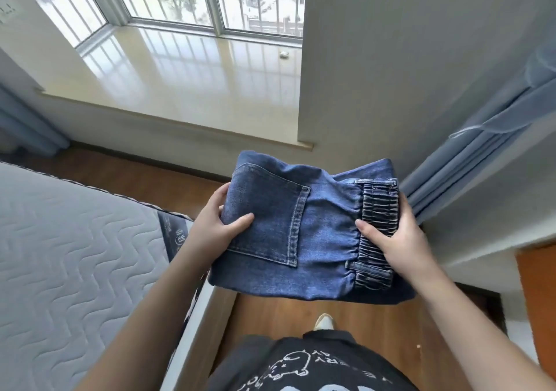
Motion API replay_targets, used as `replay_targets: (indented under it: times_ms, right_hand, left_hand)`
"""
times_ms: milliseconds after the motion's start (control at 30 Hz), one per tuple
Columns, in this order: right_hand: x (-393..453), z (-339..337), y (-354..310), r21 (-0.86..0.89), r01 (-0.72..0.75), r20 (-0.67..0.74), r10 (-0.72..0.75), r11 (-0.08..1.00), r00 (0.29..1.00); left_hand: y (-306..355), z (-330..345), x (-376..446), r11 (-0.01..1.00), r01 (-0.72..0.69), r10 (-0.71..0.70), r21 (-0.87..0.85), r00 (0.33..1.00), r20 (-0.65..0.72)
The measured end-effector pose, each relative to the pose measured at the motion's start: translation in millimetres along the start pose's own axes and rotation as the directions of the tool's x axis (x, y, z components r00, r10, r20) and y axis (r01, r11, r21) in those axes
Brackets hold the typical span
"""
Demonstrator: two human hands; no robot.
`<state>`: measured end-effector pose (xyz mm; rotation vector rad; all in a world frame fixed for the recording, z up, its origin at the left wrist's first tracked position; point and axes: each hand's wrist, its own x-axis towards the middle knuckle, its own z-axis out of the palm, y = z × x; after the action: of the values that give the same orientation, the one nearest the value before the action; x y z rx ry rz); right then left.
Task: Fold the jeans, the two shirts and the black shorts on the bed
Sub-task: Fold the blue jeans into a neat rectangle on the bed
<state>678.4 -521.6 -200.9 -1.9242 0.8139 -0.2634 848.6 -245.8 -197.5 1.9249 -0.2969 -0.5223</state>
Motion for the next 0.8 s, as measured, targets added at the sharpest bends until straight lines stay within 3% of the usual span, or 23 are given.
replay_targets:
  times_ms: [167, 433, 800]
  right_hand:
    - [76, 9, -22, 0.001, 0.054, 0.134, -0.054, 0.999, 0.99]
    - [170, 91, -79, -0.043, 0.148, 0.311, -0.128, 0.988, 0.942]
    - [272, 191, -164, -0.053, 0.268, 0.428, -0.221, 0.962, 0.876]
  left_hand:
    - [10, -6, 31, 0.997, 0.039, -0.046, -0.068, 0.994, -0.096]
    - [-17, -67, 91, 0.977, 0.108, -0.153, -0.186, 0.957, -0.248]
    - [-36, -148, 174, 0.952, 0.087, -0.195, -0.294, 0.912, -0.361]
